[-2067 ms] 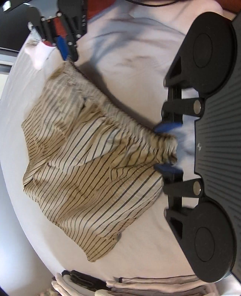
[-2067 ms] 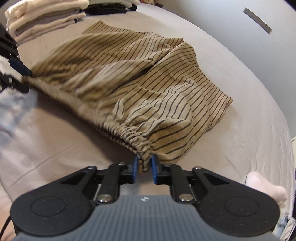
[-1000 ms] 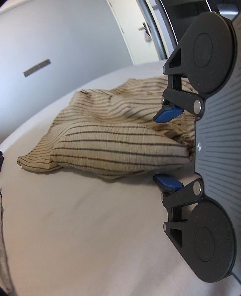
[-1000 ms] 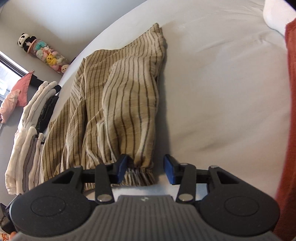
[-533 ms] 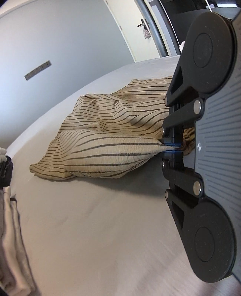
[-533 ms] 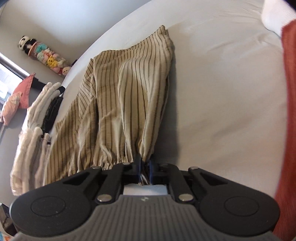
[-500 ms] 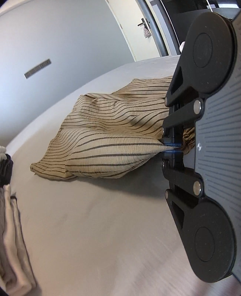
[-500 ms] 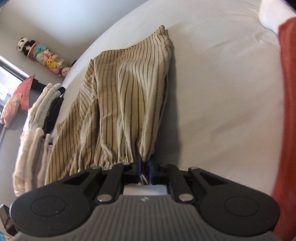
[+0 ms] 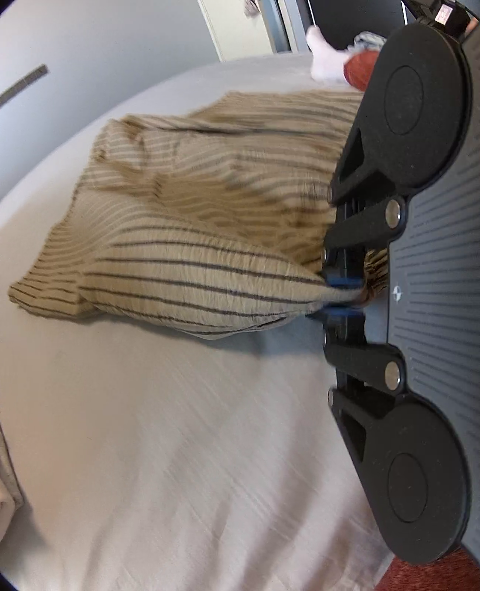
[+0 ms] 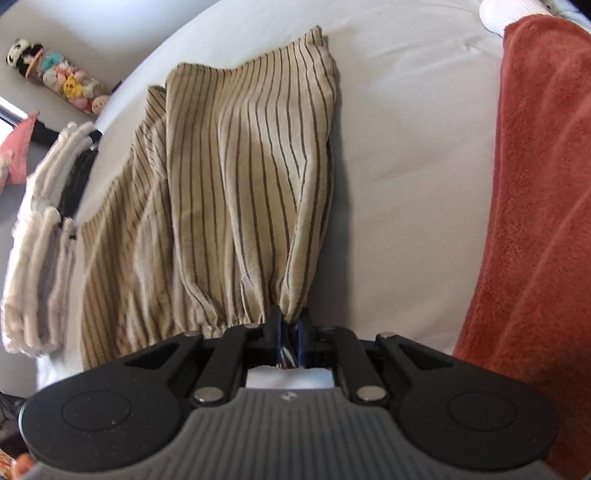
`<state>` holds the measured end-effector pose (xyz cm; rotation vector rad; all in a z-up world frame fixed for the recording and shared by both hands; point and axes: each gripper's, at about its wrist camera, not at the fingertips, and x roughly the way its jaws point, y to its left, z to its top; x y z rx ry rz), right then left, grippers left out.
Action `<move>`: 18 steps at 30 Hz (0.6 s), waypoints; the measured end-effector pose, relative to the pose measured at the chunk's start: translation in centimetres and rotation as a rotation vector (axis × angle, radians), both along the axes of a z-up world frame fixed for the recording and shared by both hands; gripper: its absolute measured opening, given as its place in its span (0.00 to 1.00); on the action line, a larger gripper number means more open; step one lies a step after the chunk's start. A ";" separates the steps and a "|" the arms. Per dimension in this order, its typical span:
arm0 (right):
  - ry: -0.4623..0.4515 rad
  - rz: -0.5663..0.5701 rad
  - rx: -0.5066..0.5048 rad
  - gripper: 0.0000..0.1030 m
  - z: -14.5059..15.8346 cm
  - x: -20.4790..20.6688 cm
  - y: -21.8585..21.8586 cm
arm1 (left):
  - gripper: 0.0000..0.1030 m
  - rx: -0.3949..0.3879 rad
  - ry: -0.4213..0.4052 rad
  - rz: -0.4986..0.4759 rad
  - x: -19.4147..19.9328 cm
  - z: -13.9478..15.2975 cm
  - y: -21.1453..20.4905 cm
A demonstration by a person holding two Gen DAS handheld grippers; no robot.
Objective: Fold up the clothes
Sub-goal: 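Release the waistband with both grippers and smooth the trouser legs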
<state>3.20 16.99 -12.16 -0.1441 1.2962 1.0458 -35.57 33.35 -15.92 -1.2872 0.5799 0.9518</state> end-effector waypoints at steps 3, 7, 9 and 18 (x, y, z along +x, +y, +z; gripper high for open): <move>-0.047 0.029 -0.029 0.27 -0.1 -0.4 0.6 | 0.35 -0.003 -0.022 0.003 -0.7 0.0 -0.3; -0.120 0.038 0.003 0.37 1.2 0.0 1.0 | 0.70 0.083 -0.025 0.013 -2.0 2.0 -0.6; -0.153 0.040 0.030 0.40 1.9 0.6 1.2 | 0.72 0.137 -0.031 0.005 -2.6 3.1 -0.2; -0.245 0.019 0.156 0.45 3.6 4.6 5.1 | 0.72 0.326 -0.030 0.050 -3.9 4.8 8.1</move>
